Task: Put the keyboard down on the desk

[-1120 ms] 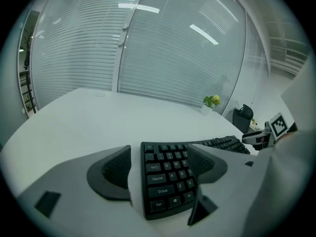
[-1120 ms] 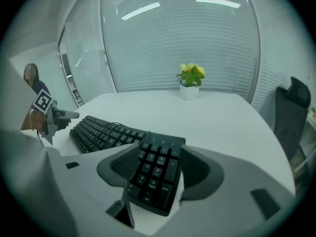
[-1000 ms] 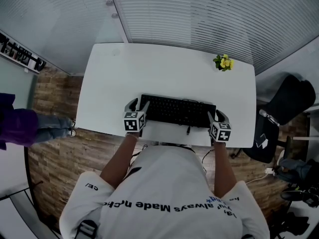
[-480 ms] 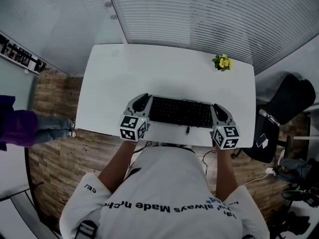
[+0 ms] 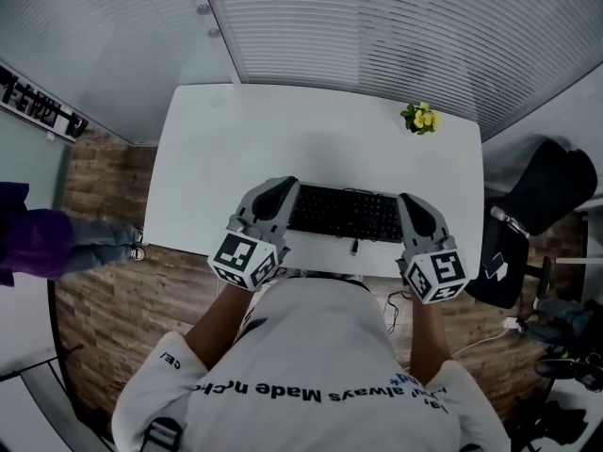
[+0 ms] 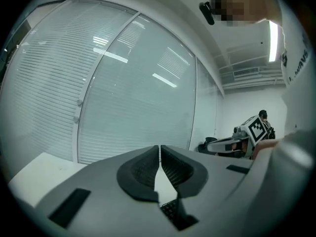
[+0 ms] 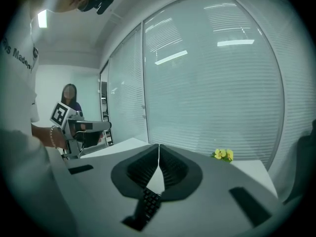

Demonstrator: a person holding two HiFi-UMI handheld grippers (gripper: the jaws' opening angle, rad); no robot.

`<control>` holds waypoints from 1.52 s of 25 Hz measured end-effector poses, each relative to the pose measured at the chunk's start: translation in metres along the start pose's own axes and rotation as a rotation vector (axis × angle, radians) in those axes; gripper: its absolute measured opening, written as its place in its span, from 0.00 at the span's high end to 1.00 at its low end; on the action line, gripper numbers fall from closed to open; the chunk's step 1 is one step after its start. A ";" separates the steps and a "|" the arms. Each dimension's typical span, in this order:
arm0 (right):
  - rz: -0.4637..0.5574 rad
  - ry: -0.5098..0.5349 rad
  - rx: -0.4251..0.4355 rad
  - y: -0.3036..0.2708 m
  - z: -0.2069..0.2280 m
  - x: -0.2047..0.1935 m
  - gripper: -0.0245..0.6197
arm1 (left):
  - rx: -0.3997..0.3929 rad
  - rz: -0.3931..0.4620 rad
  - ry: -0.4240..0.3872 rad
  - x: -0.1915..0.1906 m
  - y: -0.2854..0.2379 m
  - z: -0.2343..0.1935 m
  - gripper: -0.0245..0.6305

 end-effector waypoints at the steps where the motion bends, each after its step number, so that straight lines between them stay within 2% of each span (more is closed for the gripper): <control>1: 0.010 0.004 0.013 0.001 -0.004 0.004 0.94 | -0.009 0.013 -0.003 0.006 0.001 0.002 0.91; 8: 0.035 0.029 0.055 0.014 -0.026 0.035 0.95 | -0.068 0.068 -0.036 0.047 0.003 0.024 0.93; 16: 0.090 0.030 0.085 0.025 -0.047 0.060 0.95 | -0.105 0.107 -0.066 0.072 0.004 0.038 0.93; 38: 0.120 0.067 0.079 0.029 -0.054 0.075 0.95 | -0.105 0.110 -0.078 0.076 0.001 0.040 0.93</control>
Point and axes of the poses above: the fingertips, and each gripper's own axes: y backward along the fingers, z to its right, x out of its top, the point moved 6 cm from there along y, backward along the fingers, and after that the axes turned 11 degrees about -y, right-handed, at the moved point
